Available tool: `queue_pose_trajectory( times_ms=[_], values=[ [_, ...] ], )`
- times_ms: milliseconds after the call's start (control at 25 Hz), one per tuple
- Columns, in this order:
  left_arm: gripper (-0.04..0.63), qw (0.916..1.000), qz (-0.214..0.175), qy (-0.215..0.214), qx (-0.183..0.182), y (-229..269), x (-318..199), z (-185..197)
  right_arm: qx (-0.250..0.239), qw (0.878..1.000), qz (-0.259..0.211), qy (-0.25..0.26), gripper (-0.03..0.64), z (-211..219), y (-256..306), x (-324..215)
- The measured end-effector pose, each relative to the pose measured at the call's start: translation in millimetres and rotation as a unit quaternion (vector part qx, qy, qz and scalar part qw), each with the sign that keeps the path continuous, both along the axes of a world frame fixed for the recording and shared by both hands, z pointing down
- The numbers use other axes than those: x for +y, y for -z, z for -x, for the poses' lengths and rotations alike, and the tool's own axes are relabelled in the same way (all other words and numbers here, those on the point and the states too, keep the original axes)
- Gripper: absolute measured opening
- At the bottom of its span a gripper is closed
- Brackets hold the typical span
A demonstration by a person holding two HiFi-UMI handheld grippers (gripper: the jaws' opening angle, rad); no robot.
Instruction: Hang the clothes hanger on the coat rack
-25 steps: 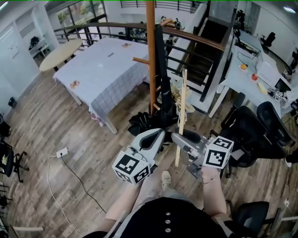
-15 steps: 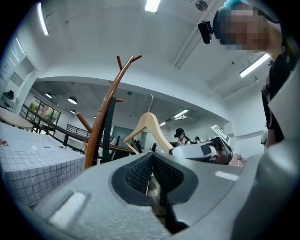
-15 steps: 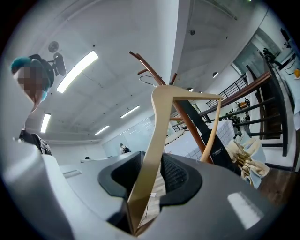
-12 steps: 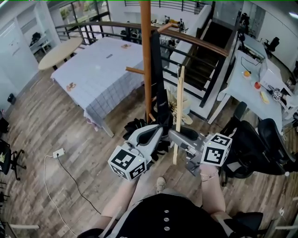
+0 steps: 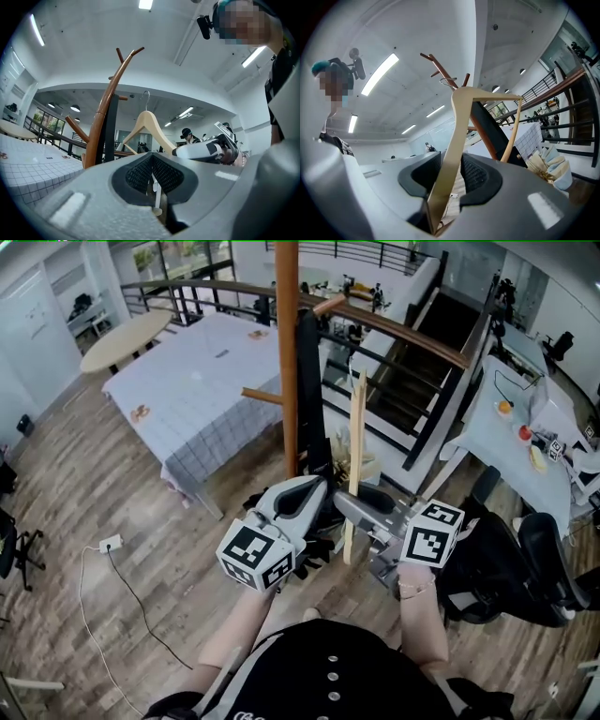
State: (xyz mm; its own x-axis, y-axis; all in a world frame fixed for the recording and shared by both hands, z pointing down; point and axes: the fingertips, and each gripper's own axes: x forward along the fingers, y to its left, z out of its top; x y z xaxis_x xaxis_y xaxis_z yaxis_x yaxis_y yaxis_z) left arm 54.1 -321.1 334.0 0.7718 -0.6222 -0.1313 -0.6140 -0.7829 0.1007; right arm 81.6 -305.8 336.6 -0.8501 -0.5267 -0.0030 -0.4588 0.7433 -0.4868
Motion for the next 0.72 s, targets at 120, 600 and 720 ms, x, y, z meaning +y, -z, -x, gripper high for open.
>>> queue_pose_trajectory(
  times_ms=[120,600,720],
  values=[
    [-0.002,0.9999,-0.003,0.010,0.009,2.7,-16.0,-3.0,-0.003,1.000,-0.005,0.011,0.134,-1.6,3.6,-12.5],
    [-0.002,0.9996,-0.006,0.018,0.021,10.1,-35.0,-7.2,-0.022,0.999,-0.004,0.031,0.135,1.3,16.8,-28.8],
    [-0.002,0.9997,-0.011,0.016,0.012,9.6,-35.2,-5.1,-0.031,0.999,-0.001,0.036,0.135,3.9,17.8,-30.2]
  ],
)
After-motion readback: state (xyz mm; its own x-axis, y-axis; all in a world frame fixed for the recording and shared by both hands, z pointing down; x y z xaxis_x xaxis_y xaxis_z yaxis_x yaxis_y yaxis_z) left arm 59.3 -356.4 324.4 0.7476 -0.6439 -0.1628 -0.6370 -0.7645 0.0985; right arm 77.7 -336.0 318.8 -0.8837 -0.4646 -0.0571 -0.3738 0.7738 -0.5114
